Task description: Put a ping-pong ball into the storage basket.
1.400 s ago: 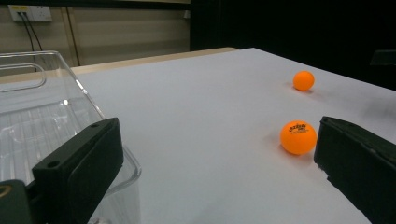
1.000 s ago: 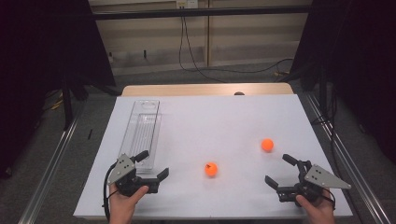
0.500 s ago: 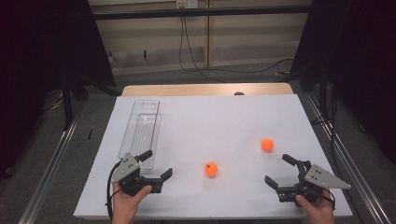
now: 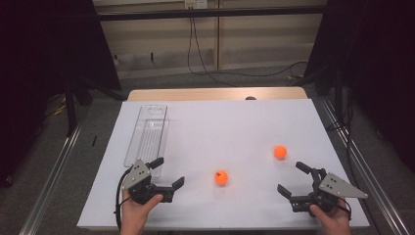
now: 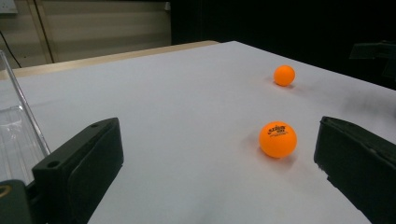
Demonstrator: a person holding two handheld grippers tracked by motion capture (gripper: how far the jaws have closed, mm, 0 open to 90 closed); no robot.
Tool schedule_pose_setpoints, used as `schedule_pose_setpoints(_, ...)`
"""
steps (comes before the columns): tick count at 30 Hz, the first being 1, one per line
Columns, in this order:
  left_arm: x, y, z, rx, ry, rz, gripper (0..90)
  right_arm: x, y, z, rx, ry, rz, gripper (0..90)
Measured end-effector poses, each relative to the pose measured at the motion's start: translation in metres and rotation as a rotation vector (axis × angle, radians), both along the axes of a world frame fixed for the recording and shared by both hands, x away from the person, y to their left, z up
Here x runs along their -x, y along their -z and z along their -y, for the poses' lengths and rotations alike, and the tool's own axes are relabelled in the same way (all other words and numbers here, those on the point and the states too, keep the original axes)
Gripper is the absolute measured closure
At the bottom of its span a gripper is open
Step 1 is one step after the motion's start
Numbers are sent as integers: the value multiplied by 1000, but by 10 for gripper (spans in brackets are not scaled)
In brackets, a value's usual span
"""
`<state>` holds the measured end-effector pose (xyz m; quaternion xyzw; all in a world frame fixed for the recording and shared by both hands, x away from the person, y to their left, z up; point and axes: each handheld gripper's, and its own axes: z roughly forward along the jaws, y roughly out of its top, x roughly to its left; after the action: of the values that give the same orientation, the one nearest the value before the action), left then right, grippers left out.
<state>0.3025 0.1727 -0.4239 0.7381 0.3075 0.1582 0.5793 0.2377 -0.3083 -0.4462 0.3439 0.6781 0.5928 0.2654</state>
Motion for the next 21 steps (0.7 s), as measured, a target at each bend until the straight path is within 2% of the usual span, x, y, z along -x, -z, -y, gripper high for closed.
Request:
schedule_pose_setpoints(7,0,-2,5,-14,12,-2,14,0,0,0,0,-1,1,10)
schedule_pose_setpoints(11,-2,-2,8,0,19,-14,14,0,0,0,0,-2,1,11)
schedule_pose_setpoints(21,-3,-1,16,-39,33,-35,14,1,0,0,0,-6,2,12)
